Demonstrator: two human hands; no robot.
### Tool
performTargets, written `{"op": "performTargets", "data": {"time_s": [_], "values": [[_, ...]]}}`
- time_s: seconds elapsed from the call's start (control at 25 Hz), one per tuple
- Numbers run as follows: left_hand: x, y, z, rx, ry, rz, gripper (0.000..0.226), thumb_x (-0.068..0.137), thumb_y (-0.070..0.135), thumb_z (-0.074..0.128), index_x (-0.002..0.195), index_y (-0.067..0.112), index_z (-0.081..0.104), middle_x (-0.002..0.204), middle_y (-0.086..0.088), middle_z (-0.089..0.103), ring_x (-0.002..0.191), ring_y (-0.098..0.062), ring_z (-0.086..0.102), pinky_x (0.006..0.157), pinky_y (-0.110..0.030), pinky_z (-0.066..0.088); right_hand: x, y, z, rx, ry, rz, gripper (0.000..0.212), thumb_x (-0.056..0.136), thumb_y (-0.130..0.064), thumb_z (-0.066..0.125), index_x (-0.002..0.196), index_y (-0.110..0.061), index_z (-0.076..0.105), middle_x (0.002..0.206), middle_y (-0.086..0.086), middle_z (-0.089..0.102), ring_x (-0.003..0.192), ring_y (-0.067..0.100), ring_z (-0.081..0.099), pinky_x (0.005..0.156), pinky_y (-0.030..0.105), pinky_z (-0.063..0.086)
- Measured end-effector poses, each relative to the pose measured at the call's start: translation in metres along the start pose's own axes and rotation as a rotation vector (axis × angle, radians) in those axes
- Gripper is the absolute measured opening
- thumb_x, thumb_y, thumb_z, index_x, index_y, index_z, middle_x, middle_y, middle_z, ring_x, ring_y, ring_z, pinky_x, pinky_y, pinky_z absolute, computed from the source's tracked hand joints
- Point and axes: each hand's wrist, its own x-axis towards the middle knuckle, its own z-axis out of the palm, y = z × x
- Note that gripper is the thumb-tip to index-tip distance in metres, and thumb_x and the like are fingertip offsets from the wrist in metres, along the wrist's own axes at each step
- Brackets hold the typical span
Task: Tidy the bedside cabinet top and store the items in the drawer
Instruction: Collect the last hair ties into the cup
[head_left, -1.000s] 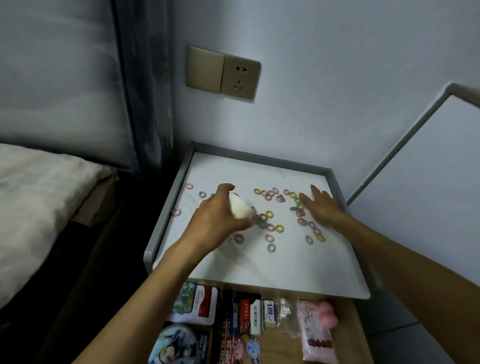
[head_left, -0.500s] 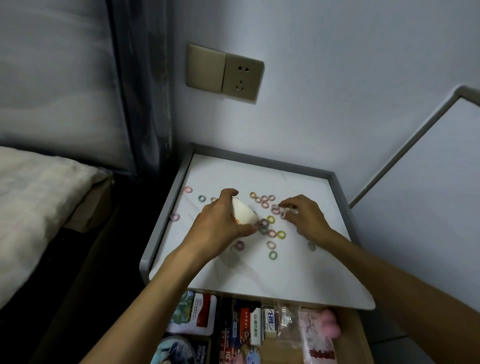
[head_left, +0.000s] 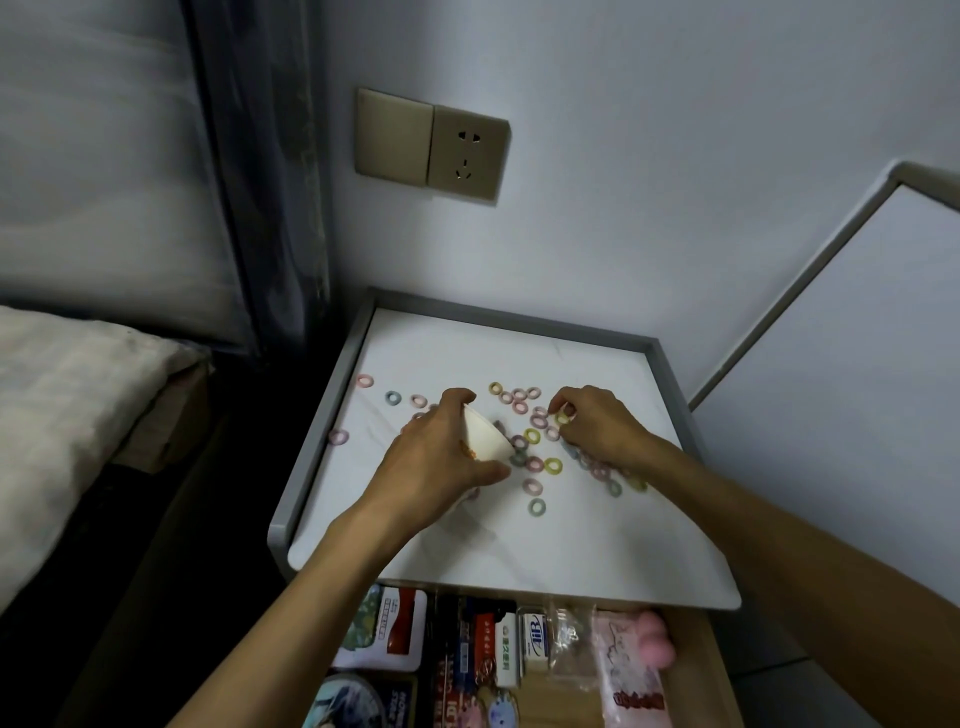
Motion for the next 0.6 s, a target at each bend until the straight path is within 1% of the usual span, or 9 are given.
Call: {"op": "performTargets", "data": {"time_s": [0.08,0.12,0.2,0.24,0.32,0.4,0.48,0.56,0.6], "values": [[0.000,0.000,0.000,-0.005,-0.008,-0.002,0.081,0.072,0.043,0.080,0.139,0.030,0.037,0.121,-0.003,0.058,0.102,-0.023,0.056,0.082,-0.037,0.052,0.002,0.002,-0.002,0.035,-0.046,-0.003,0.028,0.096,-0.013,0.048,0.120,-0.020,0.062,0.118,0.006,0.061,0.097,0.018,0.057,0.080,0.026,0.047],[0.000,0.000,0.000,-0.007,-0.010,-0.006,0.081,0.072,0.043,0.080,0.139,0.030,0.037,0.121,-0.004,0.058,0.102,-0.024,0.056,0.083,-0.037,0.053,0.002,0.004,-0.002,0.055,-0.073,-0.007,0.028,0.097,-0.017,0.047,0.121,-0.021,0.062,0.118,0.004,0.060,0.095,0.017,0.057,0.079,0.026,0.047],[0.000,0.000,0.000,-0.005,-0.013,-0.010,0.081,0.072,0.043,0.080,0.140,0.030,0.036,0.121,-0.005,0.058,0.102,-0.023,0.056,0.083,-0.036,0.052,0.000,0.005,0.001,0.067,-0.105,-0.028,0.024,0.095,-0.028,0.056,0.118,-0.024,0.062,0.111,0.003,0.058,0.092,0.016,0.057,0.072,0.025,0.047],[0.000,0.000,0.000,-0.005,-0.015,-0.008,0.081,0.072,0.043,0.080,0.140,0.030,0.036,0.122,-0.005,0.059,0.101,-0.022,0.056,0.082,-0.034,0.051,-0.002,0.004,0.004,0.064,-0.090,-0.043,0.024,0.091,-0.030,0.063,0.114,-0.024,0.063,0.108,0.002,0.055,0.091,0.017,0.057,0.069,0.024,0.044],[-0.001,0.001,0.001,-0.009,-0.019,-0.003,0.082,0.073,0.044,0.080,0.140,0.030,0.036,0.122,-0.004,0.059,0.097,-0.020,0.056,0.079,-0.031,0.050,-0.002,0.002,0.012,0.061,-0.016,-0.077,0.019,0.086,-0.022,0.071,0.104,-0.021,0.067,0.102,0.003,0.055,0.093,0.021,0.058,0.071,0.024,0.040],[-0.002,0.002,0.001,-0.011,-0.020,0.000,0.082,0.073,0.044,0.080,0.141,0.030,0.036,0.123,-0.003,0.059,0.098,-0.020,0.057,0.080,-0.032,0.051,0.000,-0.003,0.016,0.098,0.047,-0.079,0.010,0.086,-0.013,0.070,0.096,-0.015,0.070,0.095,0.001,0.059,0.094,0.023,0.061,0.075,0.025,0.043],[-0.002,0.002,0.002,-0.005,-0.023,-0.001,0.082,0.073,0.043,0.080,0.141,0.029,0.035,0.123,-0.003,0.059,0.099,-0.020,0.057,0.082,-0.034,0.051,0.002,-0.007,0.016,0.080,0.027,-0.058,0.010,0.089,-0.007,0.063,0.096,-0.011,0.069,0.097,0.005,0.064,0.096,0.024,0.063,0.077,0.026,0.047],[-0.002,0.001,0.002,-0.004,-0.030,-0.005,0.083,0.073,0.041,0.080,0.142,0.029,0.035,0.123,-0.003,0.059,0.100,-0.020,0.058,0.084,-0.035,0.052,0.003,-0.011,0.015,-0.014,-0.037,-0.051,0.016,0.089,-0.004,0.058,0.102,-0.008,0.068,0.107,0.010,0.065,0.097,0.024,0.061,0.076,0.024,0.045],[-0.001,0.001,0.003,-0.009,-0.034,-0.007,0.083,0.073,0.040,0.081,0.142,0.029,0.035,0.123,-0.003,0.059,0.100,-0.021,0.058,0.084,-0.035,0.052,0.003,-0.013,0.015,-0.036,-0.048,-0.045,0.018,0.088,-0.004,0.059,0.103,-0.007,0.069,0.107,0.011,0.066,0.094,0.023,0.061,0.075,0.024,0.045]]}}
